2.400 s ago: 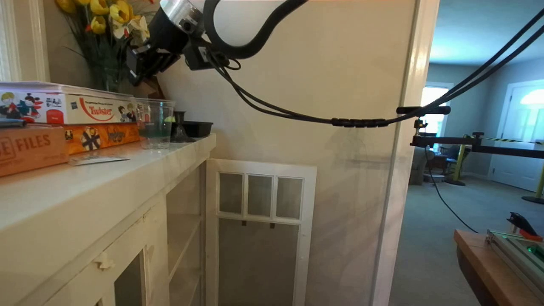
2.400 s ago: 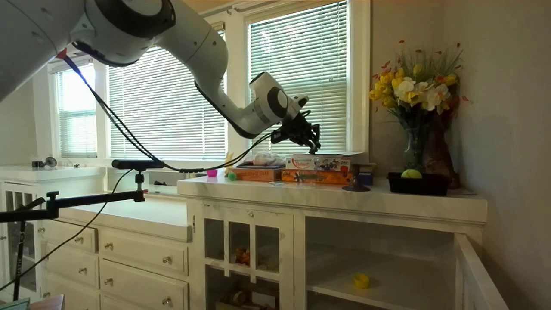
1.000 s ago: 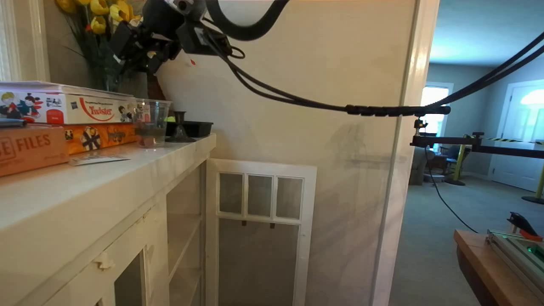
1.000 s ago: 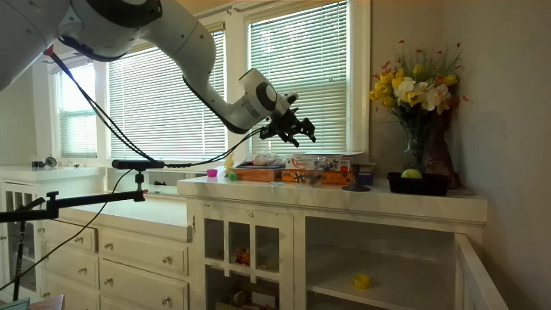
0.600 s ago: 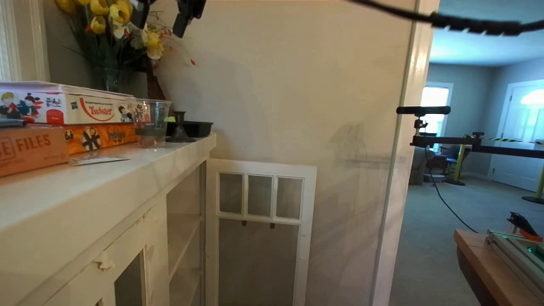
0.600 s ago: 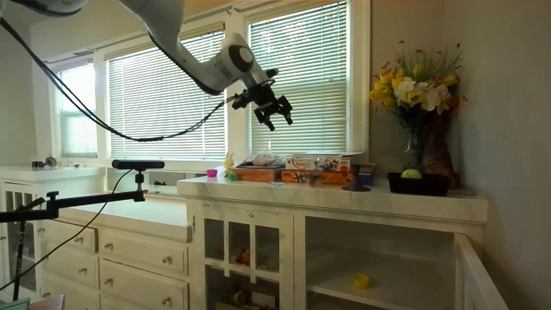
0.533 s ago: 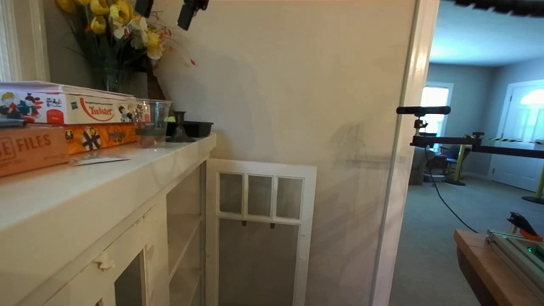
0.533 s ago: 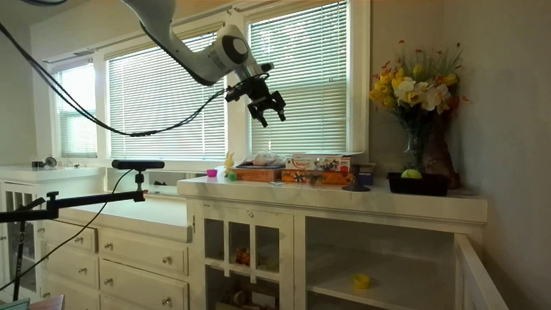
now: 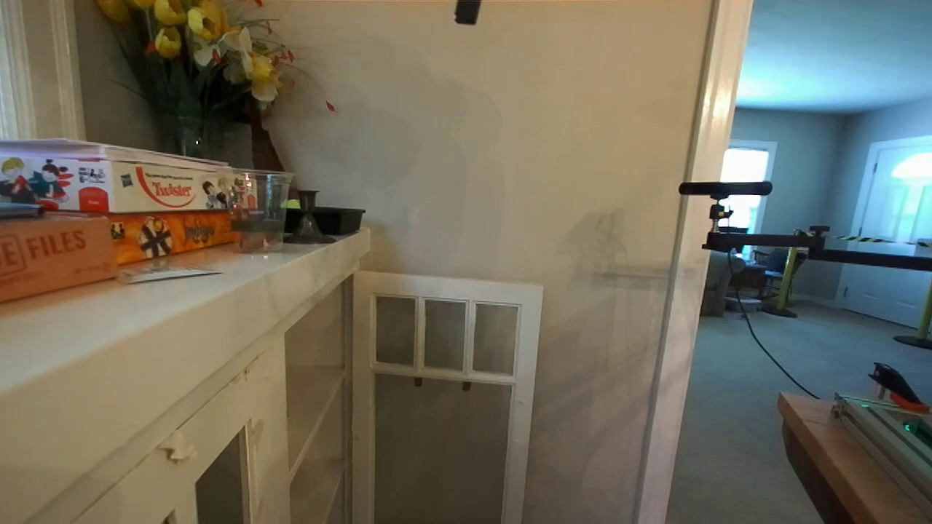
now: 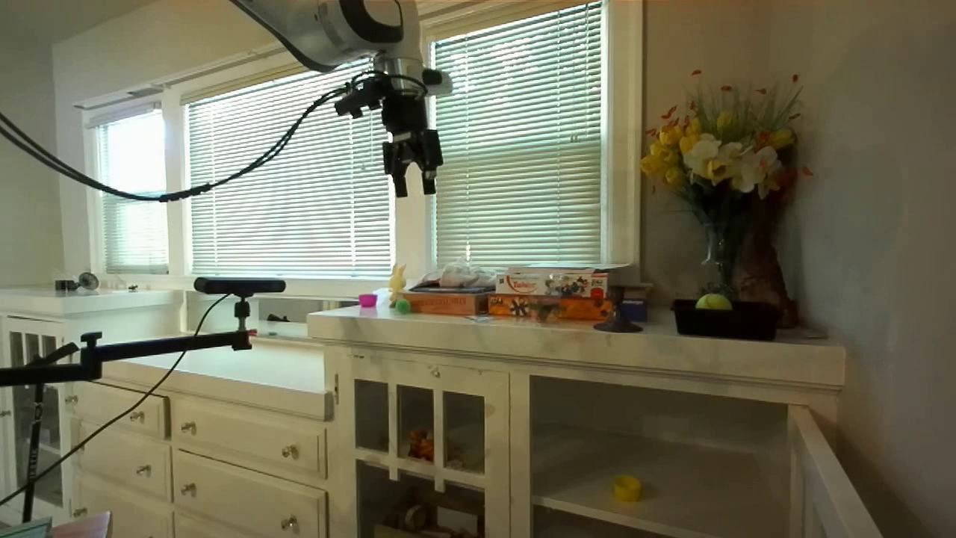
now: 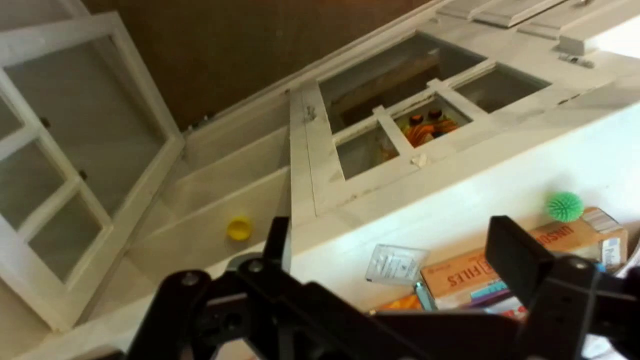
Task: Place the brown object in the cup
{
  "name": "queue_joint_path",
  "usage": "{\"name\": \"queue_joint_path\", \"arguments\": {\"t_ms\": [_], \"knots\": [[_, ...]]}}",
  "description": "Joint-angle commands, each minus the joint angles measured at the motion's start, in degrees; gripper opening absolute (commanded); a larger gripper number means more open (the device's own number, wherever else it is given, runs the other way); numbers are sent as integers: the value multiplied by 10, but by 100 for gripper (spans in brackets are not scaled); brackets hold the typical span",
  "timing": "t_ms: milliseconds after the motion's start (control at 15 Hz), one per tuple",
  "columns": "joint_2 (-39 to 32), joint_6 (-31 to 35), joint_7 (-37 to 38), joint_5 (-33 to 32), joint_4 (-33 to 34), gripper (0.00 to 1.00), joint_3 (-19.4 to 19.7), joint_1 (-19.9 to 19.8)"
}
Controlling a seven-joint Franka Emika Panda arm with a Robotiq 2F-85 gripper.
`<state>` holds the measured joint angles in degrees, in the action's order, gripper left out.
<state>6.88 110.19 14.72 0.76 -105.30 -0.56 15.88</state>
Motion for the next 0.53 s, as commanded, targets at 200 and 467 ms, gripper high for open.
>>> {"name": "queue_joint_path", "arguments": {"t_ms": [200,467], "knots": [[40,-46,-23,86,-86,100,-11,-89],[43,-52,-23,97,-117,100,-4,-106]]}}
